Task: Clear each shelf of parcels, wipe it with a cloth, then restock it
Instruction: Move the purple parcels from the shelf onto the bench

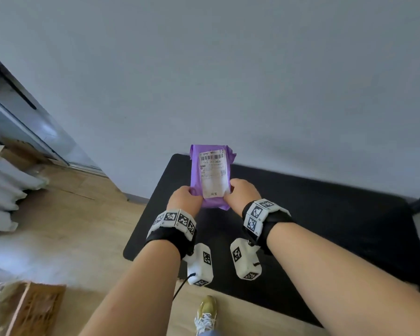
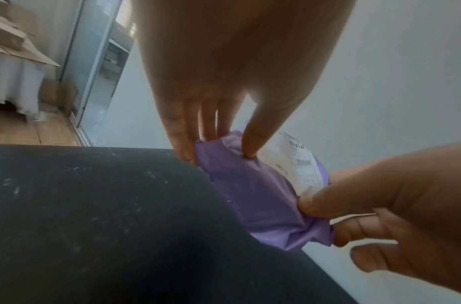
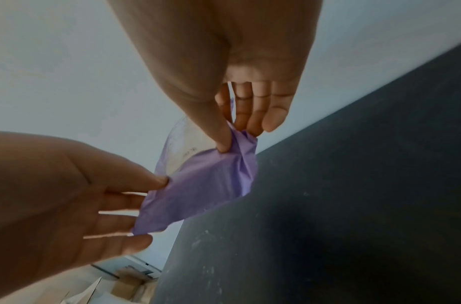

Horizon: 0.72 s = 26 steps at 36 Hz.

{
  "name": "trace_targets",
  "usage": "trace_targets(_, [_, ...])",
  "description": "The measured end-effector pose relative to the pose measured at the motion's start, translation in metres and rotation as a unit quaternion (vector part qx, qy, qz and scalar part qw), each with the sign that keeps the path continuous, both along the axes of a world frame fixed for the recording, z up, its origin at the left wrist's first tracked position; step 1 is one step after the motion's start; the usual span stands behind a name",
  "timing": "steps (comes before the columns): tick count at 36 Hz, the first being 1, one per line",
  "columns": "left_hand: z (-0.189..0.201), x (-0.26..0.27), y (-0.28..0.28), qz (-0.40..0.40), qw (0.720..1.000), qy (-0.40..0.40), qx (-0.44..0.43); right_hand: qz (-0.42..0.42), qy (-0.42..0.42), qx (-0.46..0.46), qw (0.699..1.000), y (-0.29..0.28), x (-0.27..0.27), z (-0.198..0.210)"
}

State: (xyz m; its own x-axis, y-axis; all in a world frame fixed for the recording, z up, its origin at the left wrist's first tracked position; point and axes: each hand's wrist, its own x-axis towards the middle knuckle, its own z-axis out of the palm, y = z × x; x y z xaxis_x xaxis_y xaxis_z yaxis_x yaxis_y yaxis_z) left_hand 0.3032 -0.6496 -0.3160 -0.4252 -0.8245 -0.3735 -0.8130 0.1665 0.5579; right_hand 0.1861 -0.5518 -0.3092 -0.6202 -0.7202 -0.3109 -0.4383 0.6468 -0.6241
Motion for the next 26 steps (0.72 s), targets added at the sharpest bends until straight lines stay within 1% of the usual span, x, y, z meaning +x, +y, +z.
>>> trace_targets(4, [-0.025, 0.000, -0.050, -0.030, 0.999, -0.021, 0.025, -0.025, -0.002, 0.071, 0.997, -0.052, 0.004, -0.022])
trace_targets(7, [-0.038, -0.002, -0.082, -0.050, 0.997, -0.031, 0.041, -0.034, -0.009, 0.098, 0.995, -0.081, 0.007, -0.031])
trace_targets(10, [-0.049, 0.000, -0.108, -0.059, 0.996, -0.041, 0.051, -0.032, -0.025, 0.109, 0.993, -0.105, 0.010, -0.036])
trace_targets(14, [-0.056, 0.004, -0.134, -0.065, 0.995, -0.053, 0.059, -0.040, -0.051, 0.098, 0.993, -0.130, 0.016, -0.046])
trace_targets(18, [-0.059, 0.001, -0.152, -0.074, 0.992, -0.057, 0.080, -0.044, -0.061, 0.080, 0.994, -0.145, 0.021, -0.052])
trace_targets(23, [-0.055, -0.004, -0.155, -0.077, 0.993, -0.056, 0.068, -0.061, -0.056, 0.091, 0.992, -0.146, 0.019, -0.049])
trace_targets(26, [-0.048, -0.009, -0.148, -0.075, 0.995, -0.039, 0.058, -0.082, -0.058, 0.091, 0.991, -0.136, 0.015, -0.042])
